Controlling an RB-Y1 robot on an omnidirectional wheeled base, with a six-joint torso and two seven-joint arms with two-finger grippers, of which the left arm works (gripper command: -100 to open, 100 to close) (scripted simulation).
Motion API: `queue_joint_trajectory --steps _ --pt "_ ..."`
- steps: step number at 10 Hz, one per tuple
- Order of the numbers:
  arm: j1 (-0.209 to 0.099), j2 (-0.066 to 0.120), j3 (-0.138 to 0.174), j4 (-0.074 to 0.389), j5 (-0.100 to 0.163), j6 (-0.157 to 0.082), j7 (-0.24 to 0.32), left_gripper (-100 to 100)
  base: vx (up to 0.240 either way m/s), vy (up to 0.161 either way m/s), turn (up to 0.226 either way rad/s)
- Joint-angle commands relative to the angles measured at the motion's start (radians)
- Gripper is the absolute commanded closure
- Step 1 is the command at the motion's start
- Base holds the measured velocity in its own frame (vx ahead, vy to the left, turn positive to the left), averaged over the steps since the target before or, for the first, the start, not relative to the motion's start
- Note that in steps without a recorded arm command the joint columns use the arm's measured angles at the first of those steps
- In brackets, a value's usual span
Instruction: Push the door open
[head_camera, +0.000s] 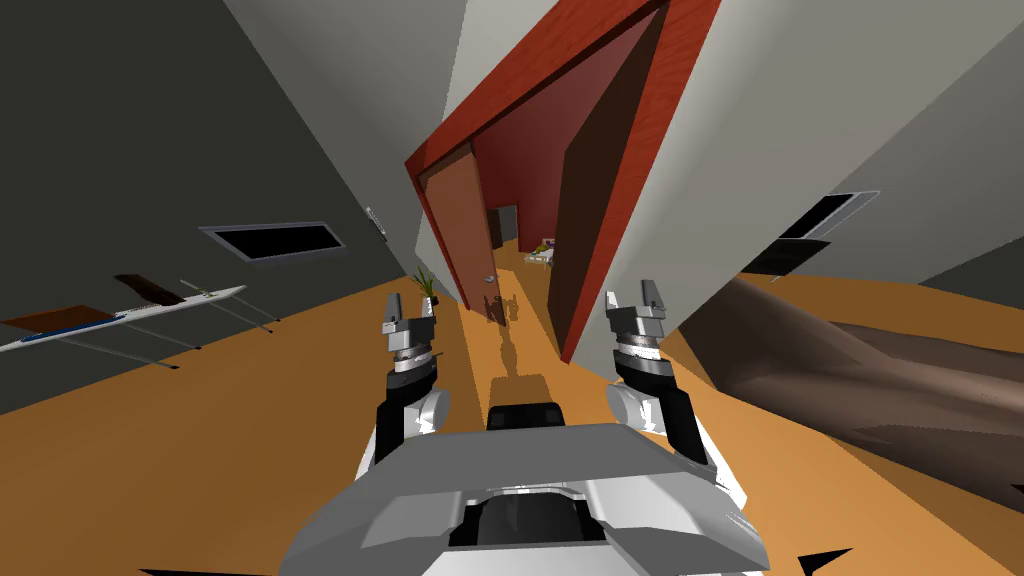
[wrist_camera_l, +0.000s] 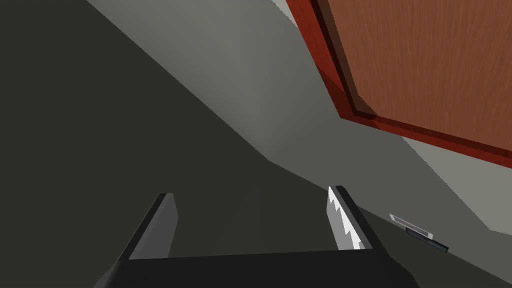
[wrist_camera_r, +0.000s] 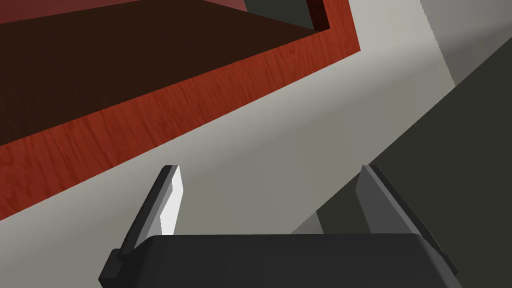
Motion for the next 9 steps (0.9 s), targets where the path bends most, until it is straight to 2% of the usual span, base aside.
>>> queue_joint_trajectory --steps 1,4,9 --pt "-0.013 0.01 -0.006 0.034 -0.003 -0.006 0.004 -100 0.101 -0.019 -0.005" --pt "-0.03 0.022 -0.014 0.078 -0.007 -0.014 0.009 -100 0.11 0.057 -0.017" --pt "-0.073 0.046 -0.033 0.189 -0.018 -0.034 0.022 -100 0.114 0.058 -0.017"
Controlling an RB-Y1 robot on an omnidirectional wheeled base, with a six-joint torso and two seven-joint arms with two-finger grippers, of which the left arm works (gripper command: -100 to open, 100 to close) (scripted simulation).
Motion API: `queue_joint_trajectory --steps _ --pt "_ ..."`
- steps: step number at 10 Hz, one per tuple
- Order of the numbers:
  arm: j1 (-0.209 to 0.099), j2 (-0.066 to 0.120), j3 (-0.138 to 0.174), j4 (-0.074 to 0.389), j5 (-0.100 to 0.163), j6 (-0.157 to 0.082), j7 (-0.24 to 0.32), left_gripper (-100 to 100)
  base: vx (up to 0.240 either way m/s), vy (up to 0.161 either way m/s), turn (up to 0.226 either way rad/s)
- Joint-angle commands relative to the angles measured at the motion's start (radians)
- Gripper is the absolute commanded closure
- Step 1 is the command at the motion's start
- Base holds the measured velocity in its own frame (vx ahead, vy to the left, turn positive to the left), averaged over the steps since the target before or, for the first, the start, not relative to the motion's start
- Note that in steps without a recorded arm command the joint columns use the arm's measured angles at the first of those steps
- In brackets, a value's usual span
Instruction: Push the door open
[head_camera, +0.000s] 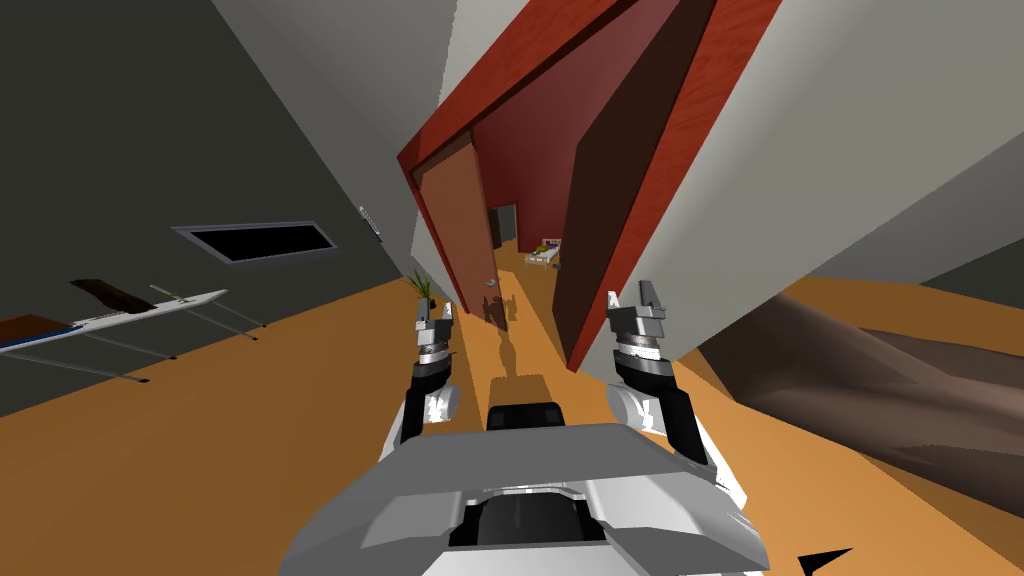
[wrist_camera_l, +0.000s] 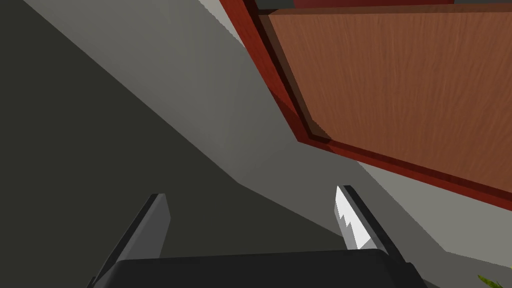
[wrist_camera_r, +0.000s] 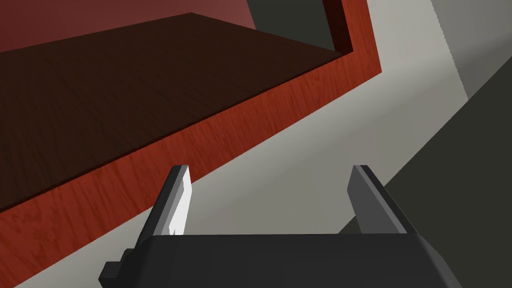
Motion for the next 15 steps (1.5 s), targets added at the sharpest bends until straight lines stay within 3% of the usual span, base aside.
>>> queue_joint_trajectory --steps 1,15 --pt "-0.006 0.007 -0.006 0.028 -0.002 -0.007 0.005 -100 0.084 0.045 -0.01" --pt "-0.133 0.049 -0.064 0.357 -0.034 -0.066 0.044 -100 0.096 0.059 -0.017"
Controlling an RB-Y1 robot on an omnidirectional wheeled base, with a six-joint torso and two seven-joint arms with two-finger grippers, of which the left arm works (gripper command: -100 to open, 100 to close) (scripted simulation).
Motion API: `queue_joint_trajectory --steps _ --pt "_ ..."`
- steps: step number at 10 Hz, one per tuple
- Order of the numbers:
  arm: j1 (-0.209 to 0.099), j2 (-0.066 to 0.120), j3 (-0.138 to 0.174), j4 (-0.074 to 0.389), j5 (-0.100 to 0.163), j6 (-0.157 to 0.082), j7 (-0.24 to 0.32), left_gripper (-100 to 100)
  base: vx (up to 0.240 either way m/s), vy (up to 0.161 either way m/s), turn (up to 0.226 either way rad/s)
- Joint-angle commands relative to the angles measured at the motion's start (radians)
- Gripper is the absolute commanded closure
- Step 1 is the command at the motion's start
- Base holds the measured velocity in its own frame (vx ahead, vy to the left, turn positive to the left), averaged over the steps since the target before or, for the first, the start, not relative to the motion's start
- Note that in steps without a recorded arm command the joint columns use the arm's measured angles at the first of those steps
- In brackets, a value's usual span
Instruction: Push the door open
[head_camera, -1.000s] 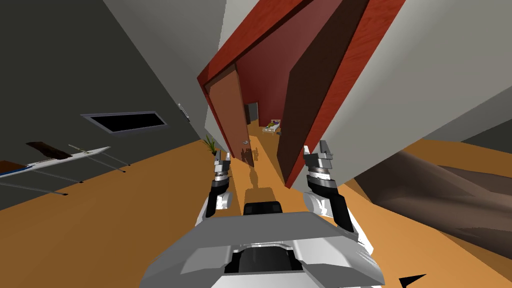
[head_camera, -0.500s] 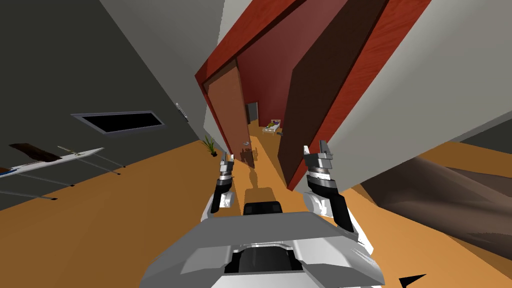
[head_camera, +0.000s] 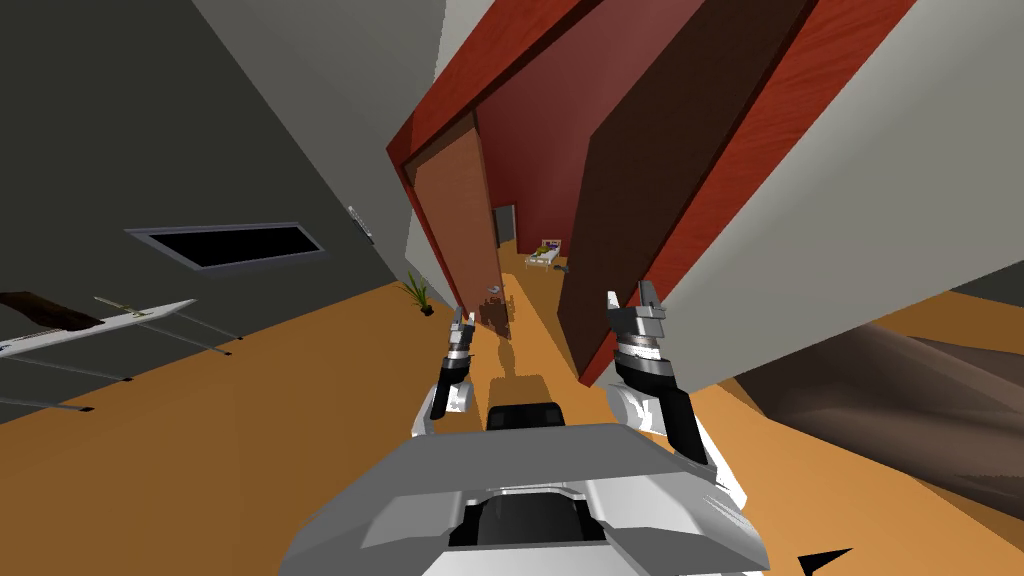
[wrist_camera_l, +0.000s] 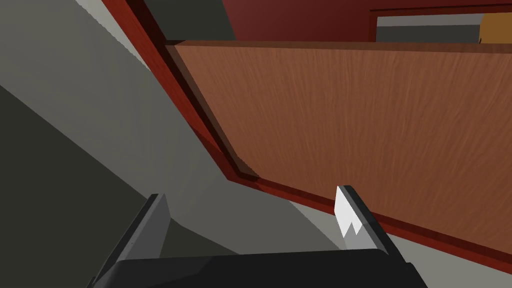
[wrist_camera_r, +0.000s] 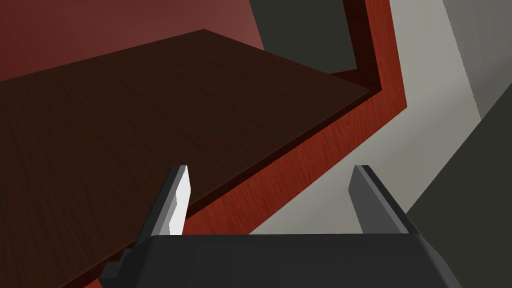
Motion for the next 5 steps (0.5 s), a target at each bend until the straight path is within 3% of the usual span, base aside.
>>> queue_joint_trajectory --steps 1,5 --pt "-0.016 0.003 -0.008 0.049 -0.004 -0.014 0.005 -100 0.119 0.052 -0.018" --pt "-0.058 0.011 -0.027 0.159 -0.015 -0.034 0.018 -100 0.088 0.069 -0.019"
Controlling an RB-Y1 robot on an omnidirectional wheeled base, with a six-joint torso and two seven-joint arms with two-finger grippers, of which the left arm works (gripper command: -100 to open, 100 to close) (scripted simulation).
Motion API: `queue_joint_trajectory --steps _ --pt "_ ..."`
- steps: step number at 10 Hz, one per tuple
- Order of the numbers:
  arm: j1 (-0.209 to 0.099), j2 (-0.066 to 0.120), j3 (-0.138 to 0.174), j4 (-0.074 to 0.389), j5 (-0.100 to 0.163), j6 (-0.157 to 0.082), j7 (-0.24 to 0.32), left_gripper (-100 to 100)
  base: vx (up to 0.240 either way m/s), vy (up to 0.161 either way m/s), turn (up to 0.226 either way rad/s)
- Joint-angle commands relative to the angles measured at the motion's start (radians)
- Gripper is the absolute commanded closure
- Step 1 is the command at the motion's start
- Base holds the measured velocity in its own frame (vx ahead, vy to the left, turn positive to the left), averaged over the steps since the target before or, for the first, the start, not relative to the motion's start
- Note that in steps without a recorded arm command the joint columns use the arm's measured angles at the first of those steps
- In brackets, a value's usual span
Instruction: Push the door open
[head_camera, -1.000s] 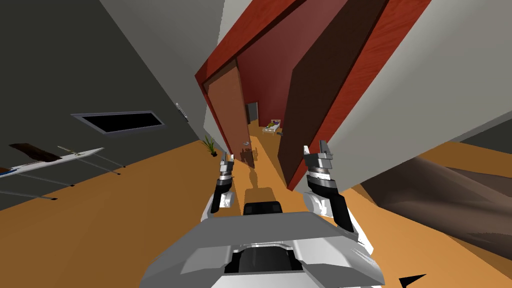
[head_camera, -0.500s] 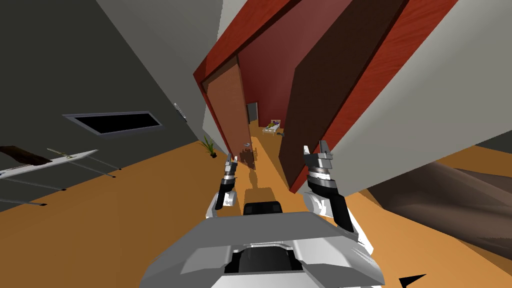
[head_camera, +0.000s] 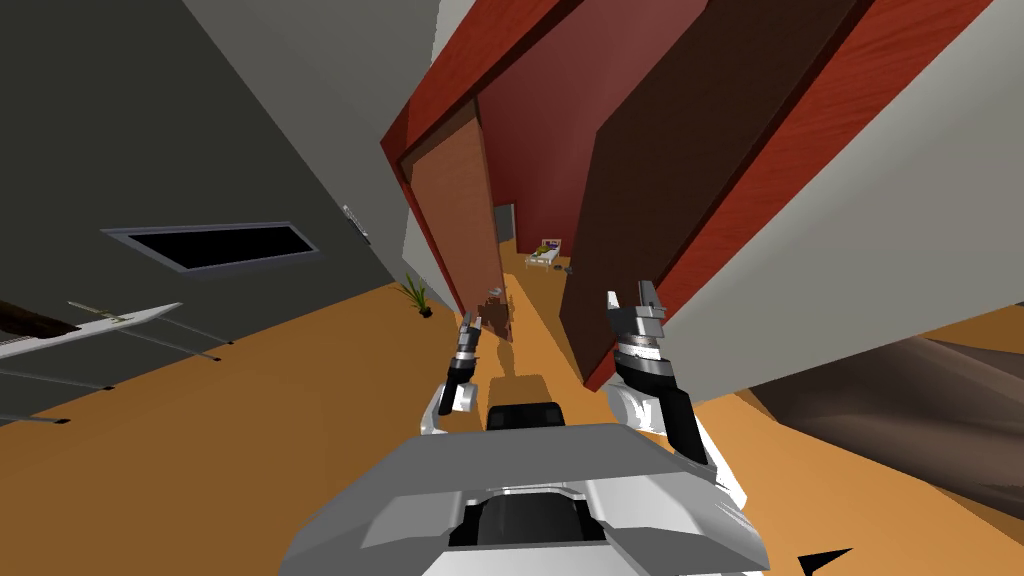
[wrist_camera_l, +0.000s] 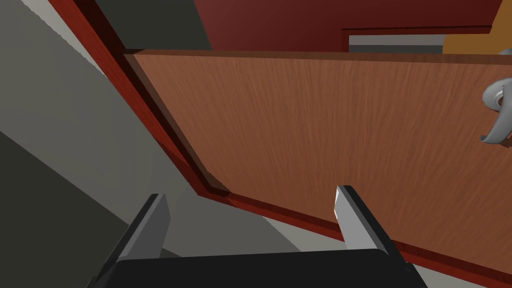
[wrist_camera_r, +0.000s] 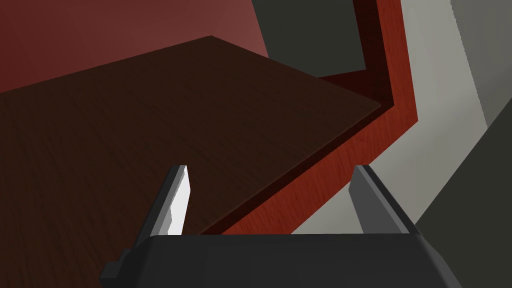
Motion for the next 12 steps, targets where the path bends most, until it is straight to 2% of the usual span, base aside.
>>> queue_joint_trajectory --steps 1,3,4,12 --pt "-0.019 0.001 -0.009 0.042 -0.005 -0.003 0.005 -100 0.098 0.072 -0.022" --pt "-0.041 0.004 -0.019 0.099 -0.01 -0.013 0.011 -100 0.094 0.08 -0.021" --pt "-0.041 0.004 -0.019 0.099 -0.01 -0.013 0.011 -100 0.062 0.054 -0.009" --pt "-0.128 0.01 -0.058 0.326 -0.032 -0.054 0.038 -100 0.09 0.065 -0.02"
